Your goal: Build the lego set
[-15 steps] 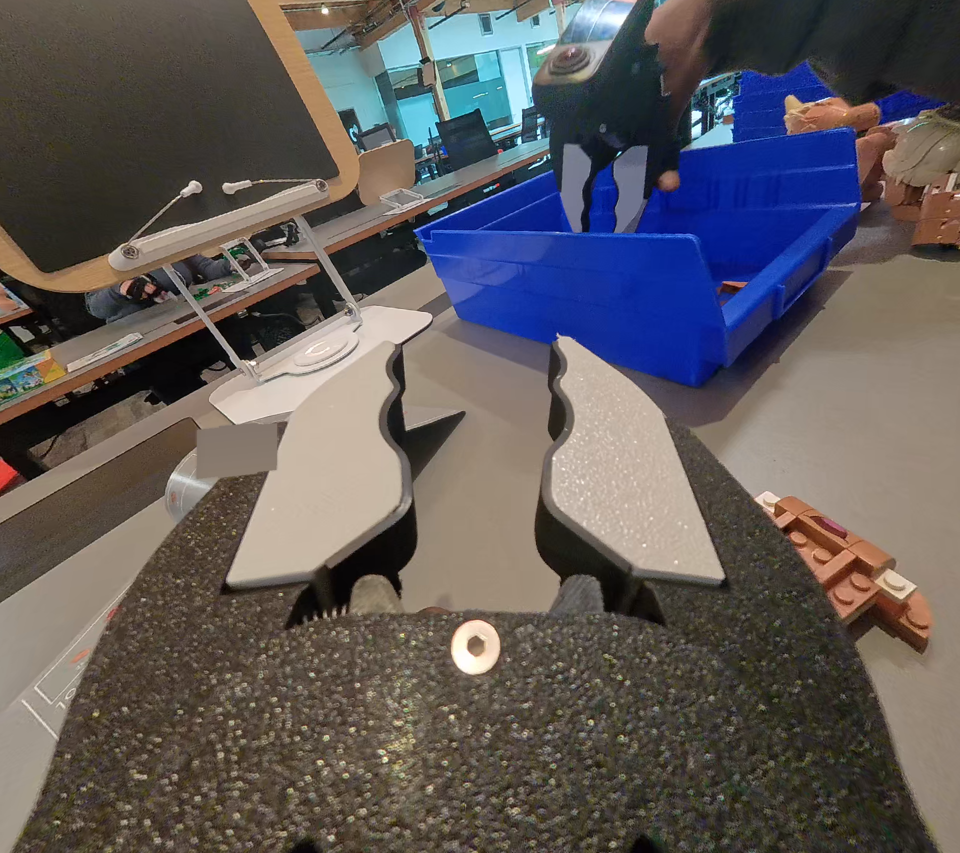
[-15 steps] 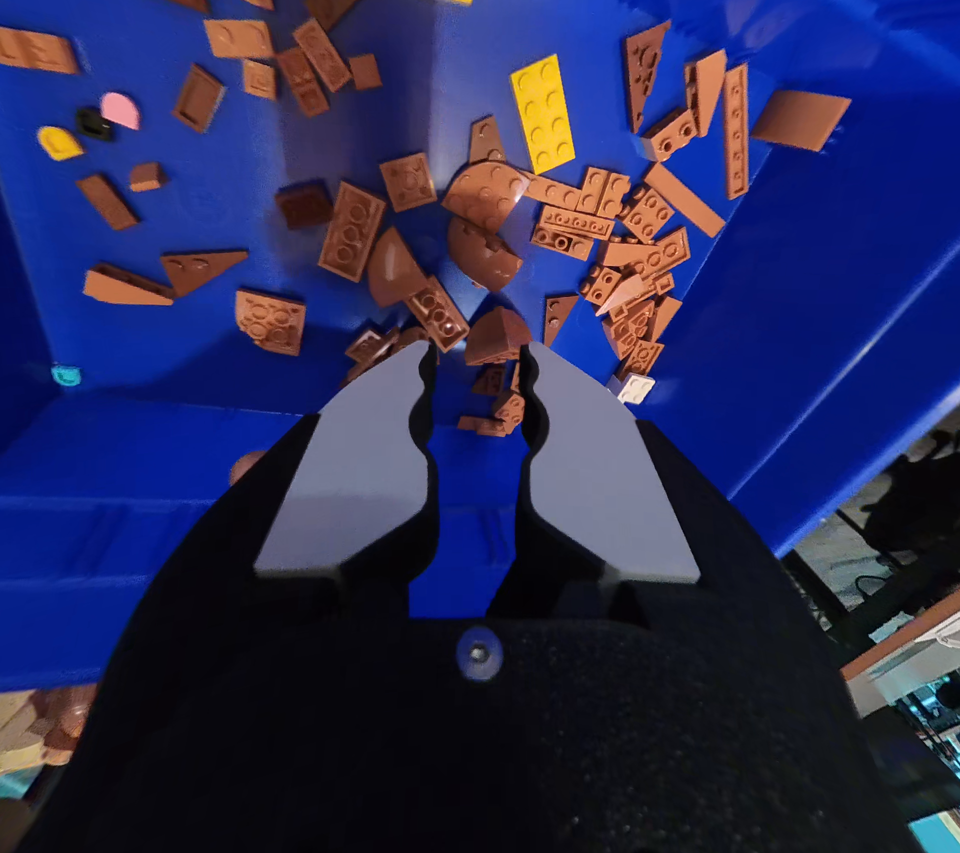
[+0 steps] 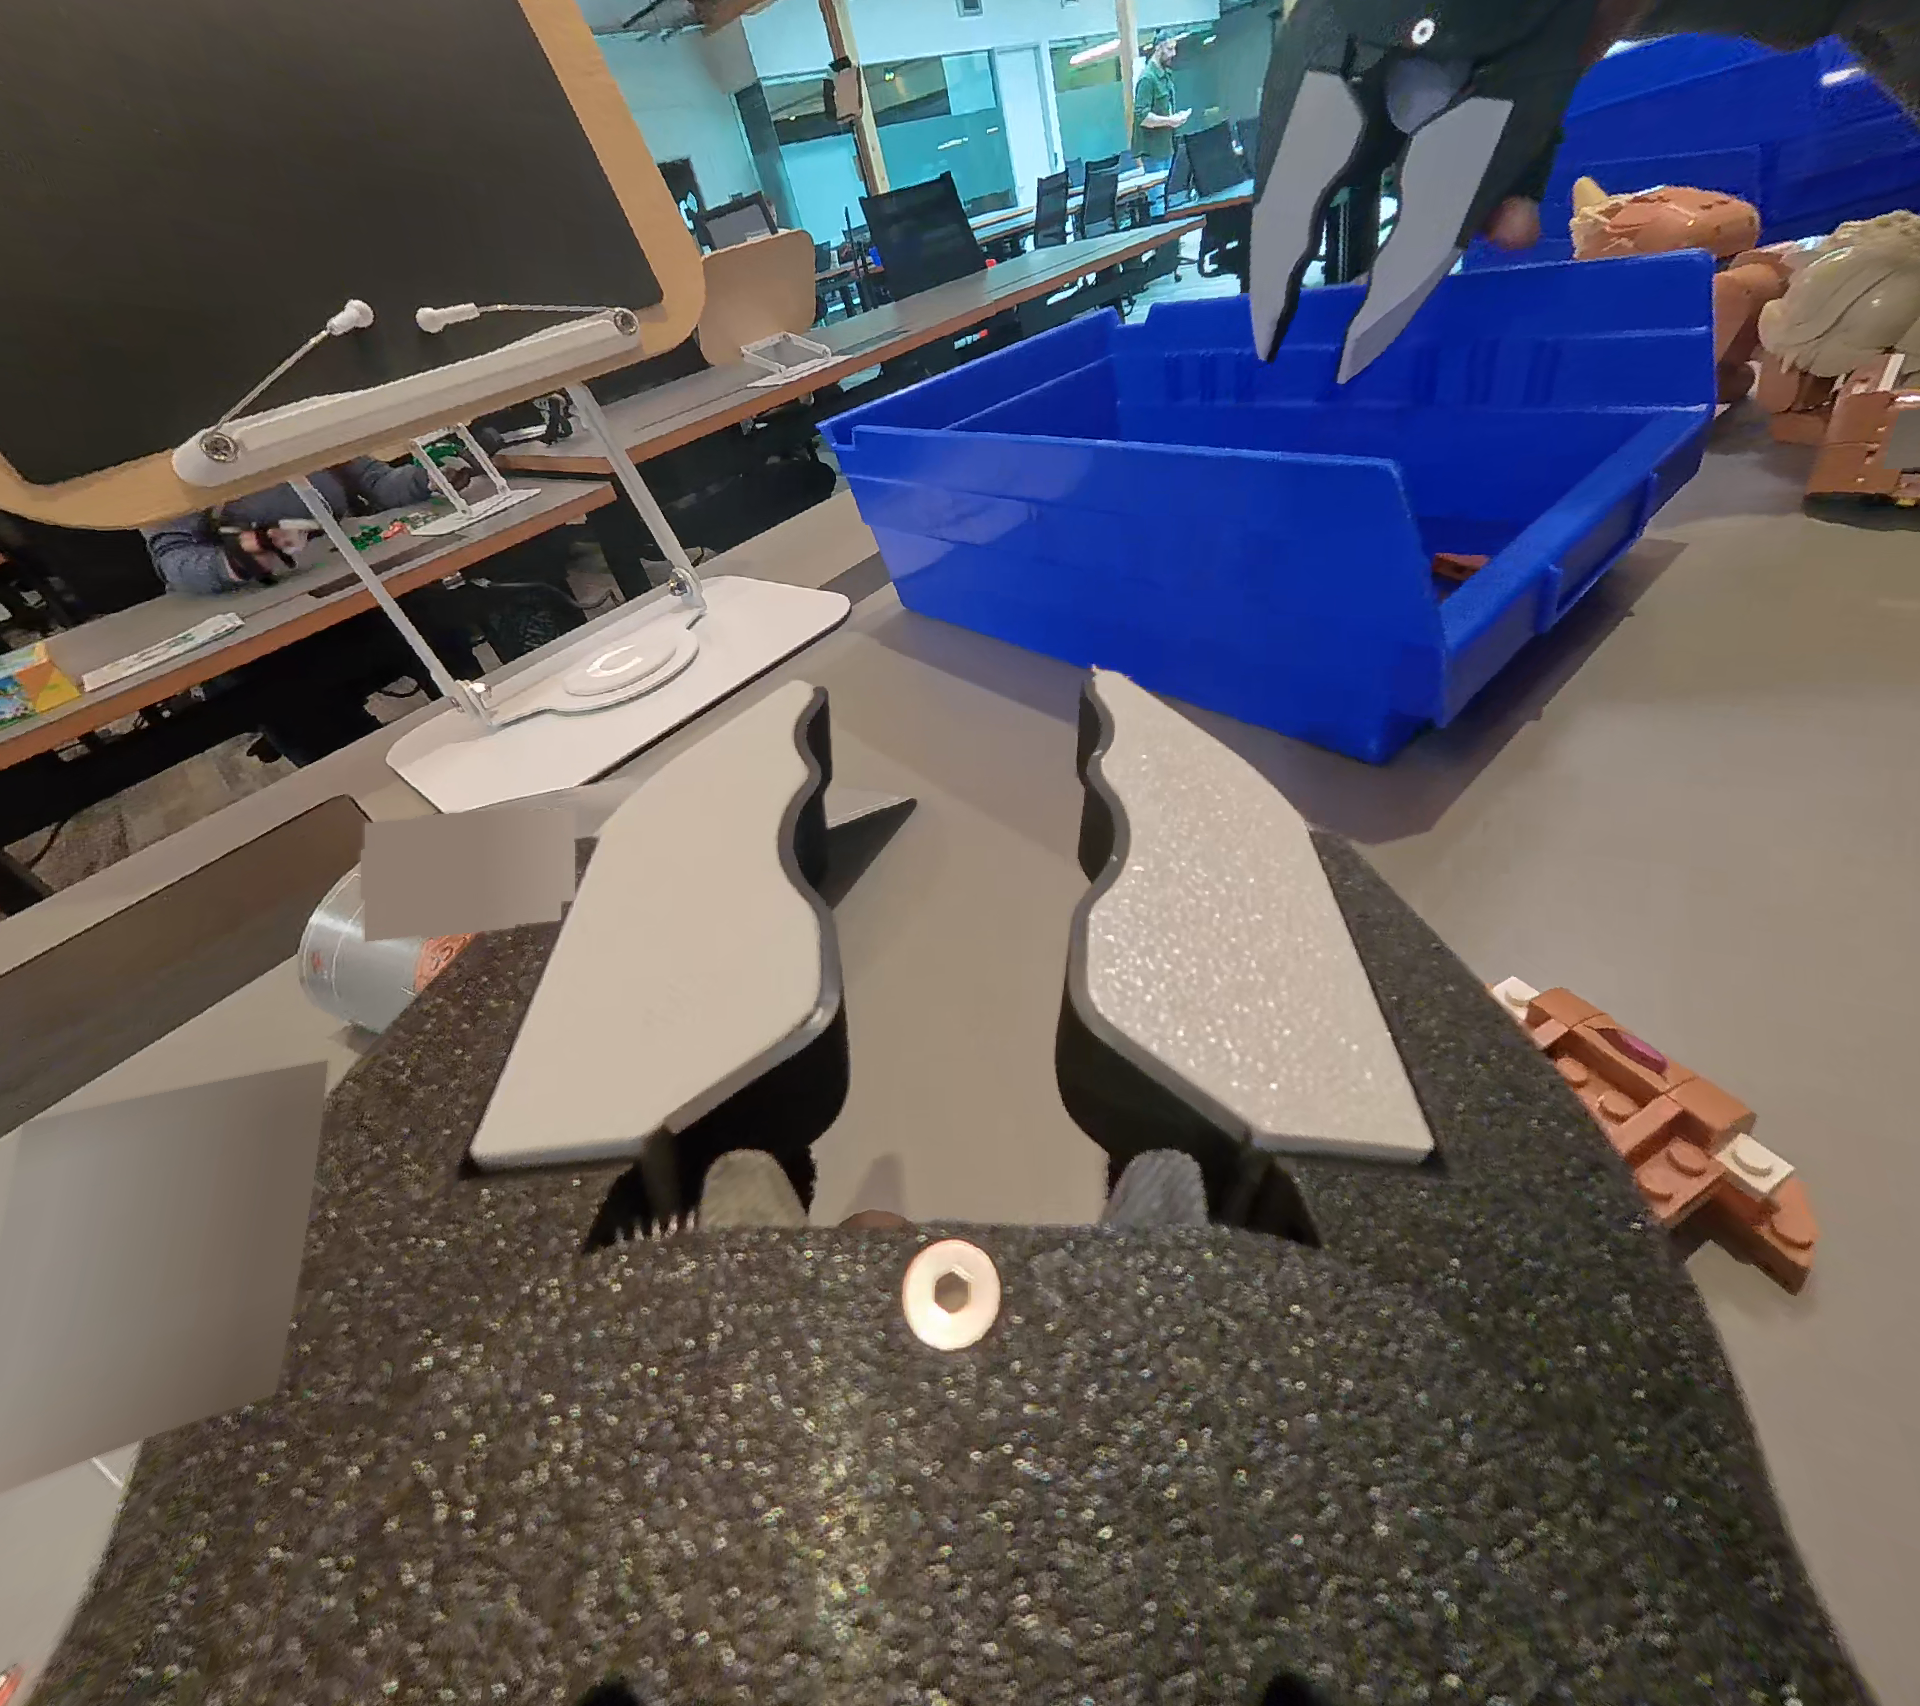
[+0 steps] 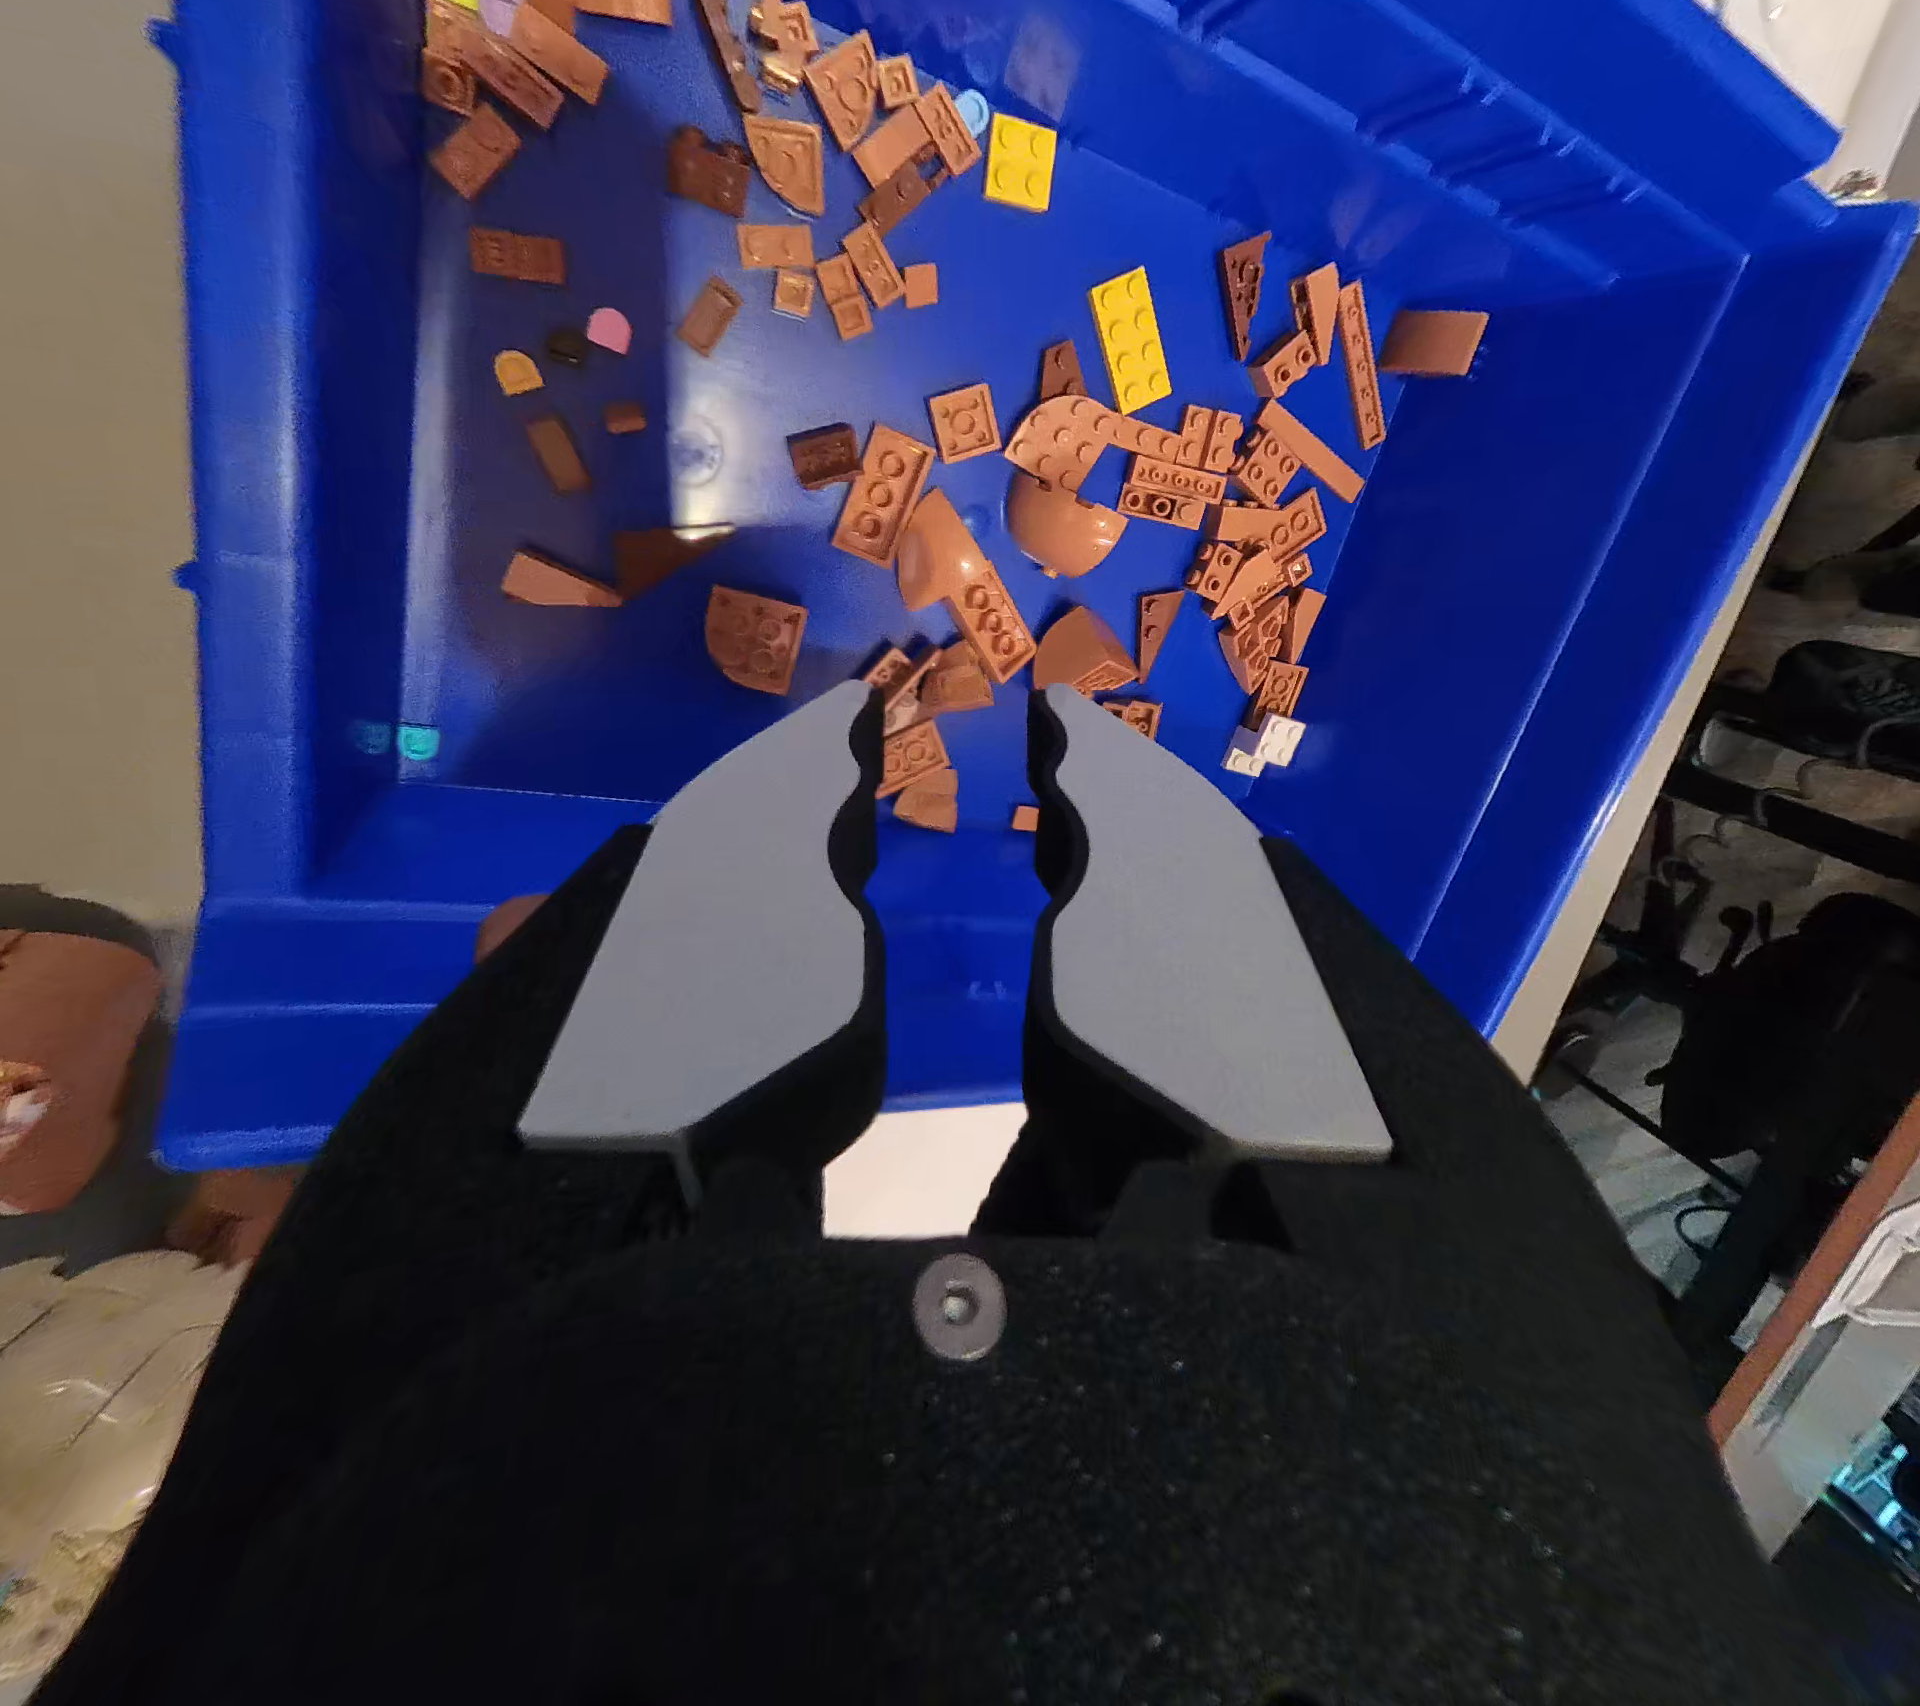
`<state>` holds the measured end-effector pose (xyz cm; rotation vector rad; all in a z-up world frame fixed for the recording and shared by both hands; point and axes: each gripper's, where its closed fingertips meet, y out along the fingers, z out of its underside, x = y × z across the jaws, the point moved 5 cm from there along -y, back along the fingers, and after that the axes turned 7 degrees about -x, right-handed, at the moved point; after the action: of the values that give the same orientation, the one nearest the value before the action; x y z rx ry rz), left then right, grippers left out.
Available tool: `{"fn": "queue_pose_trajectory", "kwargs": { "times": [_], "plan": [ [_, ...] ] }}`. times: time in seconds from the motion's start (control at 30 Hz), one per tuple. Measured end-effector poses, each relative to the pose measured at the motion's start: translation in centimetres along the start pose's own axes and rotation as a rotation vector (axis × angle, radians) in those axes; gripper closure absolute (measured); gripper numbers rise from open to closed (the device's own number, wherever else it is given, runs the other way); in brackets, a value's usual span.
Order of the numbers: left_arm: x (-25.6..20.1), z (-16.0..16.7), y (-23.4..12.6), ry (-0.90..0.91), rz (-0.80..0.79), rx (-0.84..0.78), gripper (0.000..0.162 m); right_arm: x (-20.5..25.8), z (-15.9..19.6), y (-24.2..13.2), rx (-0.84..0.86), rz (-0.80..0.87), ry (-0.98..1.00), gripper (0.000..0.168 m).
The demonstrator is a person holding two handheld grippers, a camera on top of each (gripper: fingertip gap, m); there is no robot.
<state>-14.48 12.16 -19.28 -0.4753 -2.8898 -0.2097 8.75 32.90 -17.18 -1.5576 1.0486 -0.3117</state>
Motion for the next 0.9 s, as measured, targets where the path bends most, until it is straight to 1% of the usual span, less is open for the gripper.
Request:
{"fn": "queue_pose_trajectory", "kwargs": {
  "times": [0.1, 0.27, 0.9],
  "plan": [
    [0.1, -0.1, 0.0, 0.004, -0.01, -0.004, 0.116, 1.0, -0.6, -0.9, -0.029, 0.02, -0.013, 0.142],
    [0.1, 0.1, 0.1, -0.018, 0.002, 0.003, 0.116, 2.4, -1.3, -1.2, -0.037, 0.02, -0.044, 0.142],
    [-0.4, 0.3, 0.2, -0.017, 0.038, 0.023, 0.117, 4.2, -1.2, 0.5, -0.03, -0.093, -0.08, 0.143]
  ]
}}
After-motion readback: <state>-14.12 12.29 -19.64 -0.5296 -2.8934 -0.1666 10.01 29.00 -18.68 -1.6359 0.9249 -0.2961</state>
